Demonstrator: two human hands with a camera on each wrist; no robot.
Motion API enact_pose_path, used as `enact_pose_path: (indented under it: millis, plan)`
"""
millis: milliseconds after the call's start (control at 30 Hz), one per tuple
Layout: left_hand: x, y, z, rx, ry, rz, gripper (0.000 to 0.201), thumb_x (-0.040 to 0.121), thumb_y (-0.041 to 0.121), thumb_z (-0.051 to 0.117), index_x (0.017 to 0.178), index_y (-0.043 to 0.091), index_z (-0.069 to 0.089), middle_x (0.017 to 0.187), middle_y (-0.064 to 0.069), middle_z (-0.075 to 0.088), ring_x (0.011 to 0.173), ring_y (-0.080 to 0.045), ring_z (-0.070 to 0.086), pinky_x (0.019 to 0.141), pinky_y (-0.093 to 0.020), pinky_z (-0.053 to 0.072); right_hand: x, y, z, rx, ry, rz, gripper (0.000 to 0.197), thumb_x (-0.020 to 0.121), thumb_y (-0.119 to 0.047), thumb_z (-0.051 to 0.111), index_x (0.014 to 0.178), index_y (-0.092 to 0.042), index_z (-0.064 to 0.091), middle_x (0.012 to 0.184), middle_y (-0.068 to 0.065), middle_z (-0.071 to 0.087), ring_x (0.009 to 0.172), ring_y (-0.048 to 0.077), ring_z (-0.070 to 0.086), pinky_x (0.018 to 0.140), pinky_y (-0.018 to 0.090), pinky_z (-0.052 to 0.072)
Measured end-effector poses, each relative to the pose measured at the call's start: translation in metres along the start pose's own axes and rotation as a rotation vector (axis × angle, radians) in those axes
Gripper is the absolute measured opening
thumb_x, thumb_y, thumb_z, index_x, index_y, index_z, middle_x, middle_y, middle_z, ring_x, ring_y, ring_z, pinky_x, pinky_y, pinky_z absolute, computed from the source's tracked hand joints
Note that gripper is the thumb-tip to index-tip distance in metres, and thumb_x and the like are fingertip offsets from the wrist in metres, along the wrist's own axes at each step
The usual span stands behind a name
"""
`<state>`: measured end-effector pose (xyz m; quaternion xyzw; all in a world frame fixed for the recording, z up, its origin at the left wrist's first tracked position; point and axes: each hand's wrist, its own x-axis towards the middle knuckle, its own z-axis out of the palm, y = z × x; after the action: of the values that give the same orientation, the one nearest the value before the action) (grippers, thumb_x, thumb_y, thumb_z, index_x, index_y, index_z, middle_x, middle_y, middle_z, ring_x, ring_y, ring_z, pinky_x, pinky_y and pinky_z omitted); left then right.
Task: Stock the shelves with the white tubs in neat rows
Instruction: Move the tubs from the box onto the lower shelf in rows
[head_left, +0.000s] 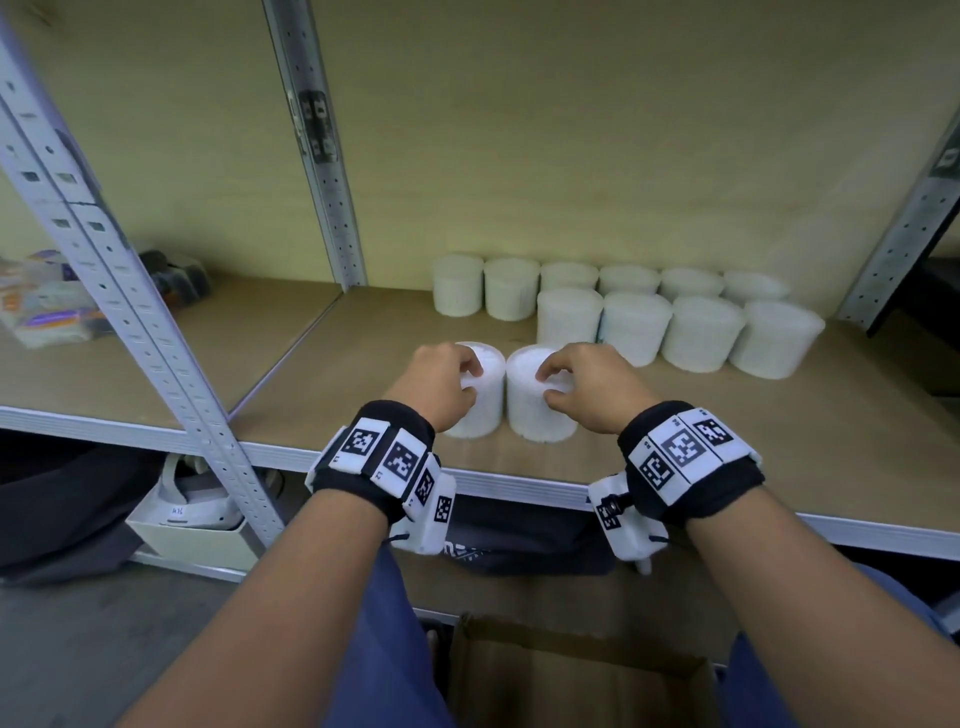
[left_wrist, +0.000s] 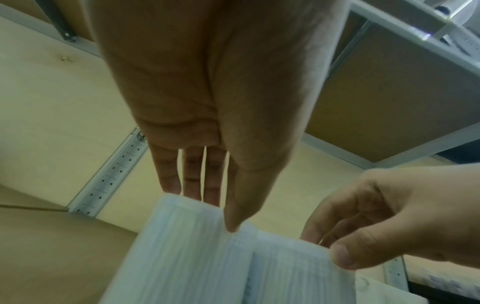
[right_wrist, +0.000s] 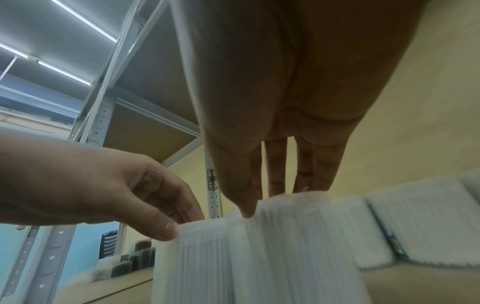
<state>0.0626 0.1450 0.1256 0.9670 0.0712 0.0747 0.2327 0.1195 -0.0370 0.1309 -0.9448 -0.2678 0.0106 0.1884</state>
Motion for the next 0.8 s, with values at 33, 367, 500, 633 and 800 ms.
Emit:
enact_pose_path:
  millis: [33,367,500,633,800]
  plan:
    - [0.006,-0.004,-0.002,-0.003,0.002,-0.01,0.029,0.088,0.01,0.058,0.116,0.014,0.065,0.127,-0.005,0.061,0.115,-0.019,0.058,0.091,-0.023,0.043,0.008,-0.002,0.002,-0.001,-0.001,-0.003,0.032,0.088,-0.02,0.06,0.12,-0.018,0.066,0.129,0.001,0.062,0.118,0.018,0.057,0.094,0.026,0.045]
    - [0.075,-0.039,-0.007,0.024,0.031,-0.058,0.029,0.088,0.007,0.058,0.116,0.012,0.064,0.126,-0.007,0.061,0.114,-0.021,0.058,0.092,-0.026,0.044,0.083,-0.014,0.018,-0.018,0.009,-0.026,0.033,0.092,-0.02,0.057,0.125,-0.016,0.062,0.131,0.005,0.06,0.123,0.021,0.052,0.1,0.029,0.042]
    - [0.1,-0.05,-0.004,0.037,0.049,-0.041,0.029,0.088,0.007,0.057,0.115,0.011,0.065,0.123,-0.008,0.063,0.11,-0.022,0.06,0.091,-0.026,0.046,0.108,-0.013,0.021,-0.044,0.02,-0.033,0.033,0.093,-0.02,0.056,0.125,-0.016,0.062,0.13,0.006,0.06,0.122,0.022,0.052,0.097,0.029,0.042]
    - [0.121,-0.058,-0.002,0.037,0.057,-0.02,0.029,0.088,0.007,0.058,0.115,0.011,0.066,0.121,-0.008,0.064,0.108,-0.023,0.061,0.087,-0.025,0.045,0.129,-0.01,0.024,-0.059,0.028,-0.039,0.033,0.093,-0.019,0.054,0.125,-0.015,0.062,0.129,0.006,0.06,0.122,0.024,0.051,0.097,0.03,0.042]
    - [0.142,-0.063,0.001,0.027,0.062,-0.007,0.028,0.088,0.008,0.058,0.114,0.011,0.065,0.12,-0.008,0.064,0.105,-0.022,0.061,0.081,-0.021,0.042,0.147,-0.002,0.027,-0.042,0.038,-0.045,0.033,0.094,-0.019,0.054,0.126,-0.014,0.061,0.13,0.007,0.059,0.121,0.024,0.053,0.098,0.029,0.042]
